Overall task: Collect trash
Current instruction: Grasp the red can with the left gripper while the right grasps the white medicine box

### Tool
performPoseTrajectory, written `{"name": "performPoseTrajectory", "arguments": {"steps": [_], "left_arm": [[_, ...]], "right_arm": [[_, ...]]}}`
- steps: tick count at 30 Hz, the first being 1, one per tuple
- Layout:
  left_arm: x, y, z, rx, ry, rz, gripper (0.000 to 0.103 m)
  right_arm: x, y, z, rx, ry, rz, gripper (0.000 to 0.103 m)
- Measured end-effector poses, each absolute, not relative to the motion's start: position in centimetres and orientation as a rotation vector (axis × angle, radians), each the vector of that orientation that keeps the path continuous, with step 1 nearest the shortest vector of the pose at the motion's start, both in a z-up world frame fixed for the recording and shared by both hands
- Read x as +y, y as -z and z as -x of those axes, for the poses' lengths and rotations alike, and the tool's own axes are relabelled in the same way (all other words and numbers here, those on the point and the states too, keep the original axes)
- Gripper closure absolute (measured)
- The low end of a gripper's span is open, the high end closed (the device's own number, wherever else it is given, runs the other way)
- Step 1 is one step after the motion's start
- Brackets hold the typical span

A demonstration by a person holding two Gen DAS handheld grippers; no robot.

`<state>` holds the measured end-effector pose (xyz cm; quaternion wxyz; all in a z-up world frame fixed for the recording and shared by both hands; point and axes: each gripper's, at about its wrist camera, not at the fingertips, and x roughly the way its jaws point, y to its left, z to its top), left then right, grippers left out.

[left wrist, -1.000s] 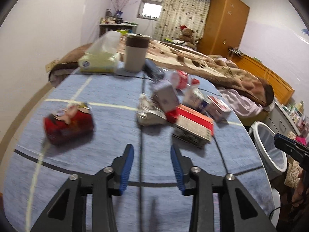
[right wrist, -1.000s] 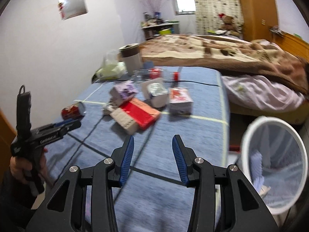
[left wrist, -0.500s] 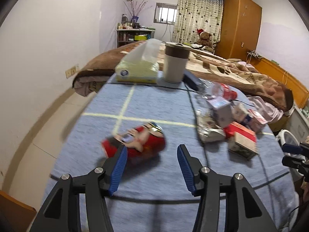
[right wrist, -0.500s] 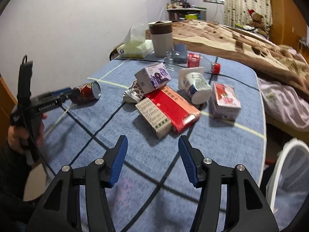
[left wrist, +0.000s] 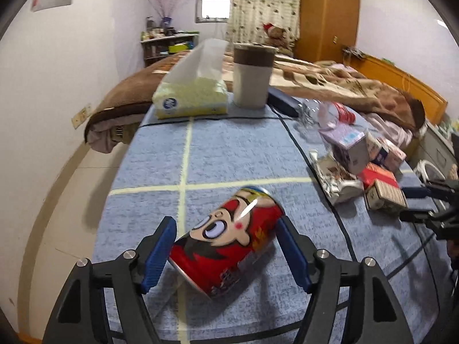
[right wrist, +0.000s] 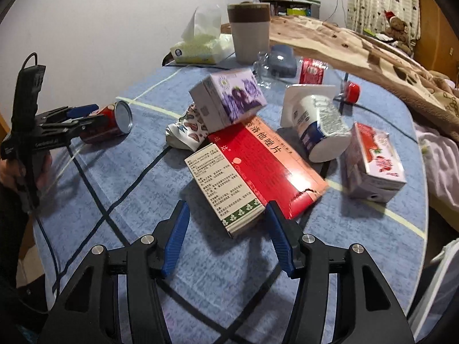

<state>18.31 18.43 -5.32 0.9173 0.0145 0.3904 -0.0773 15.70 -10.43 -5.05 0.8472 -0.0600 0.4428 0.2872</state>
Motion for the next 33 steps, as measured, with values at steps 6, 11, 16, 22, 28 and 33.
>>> {"name": "performPoseTrajectory", "arguments": {"steps": [6,11,16,22,28,33], "left_arm": [[17.6,5.4,-18.2,0.808,0.238,0.0,0.032],[16.9,6.0,-19.7,0.838,0.23,-0.019,0.032],[16.1,6.4,-21.0,0.856,0.238,-0.059,0.032],[15.3,6.5,-20.8,0.846,0.199,-0.03,0.037],[14.3,6.2,-19.1,0.847,0.158,0.03,0.047],[12.8,6.1,-16.7,0.841,0.162,0.085,0.048]], "right_arm": [[-9.8,4.9,-15.4,0.913,-0.619,0.132,0.054],[-9.4,4.9,-14.6,0.918,-0.643,0.143,0.062],[-9.5,4.9,-14.4,0.91,-0.642,0.149,0.062],[-10.0,4.6,-14.1,0.889,-0.631,0.114,0.063],[-11.4,3.2,-13.0,0.839,-0.606,0.062,0.064],[-12.6,2.2,-11.8,0.806,-0.581,0.034,0.064]]}}
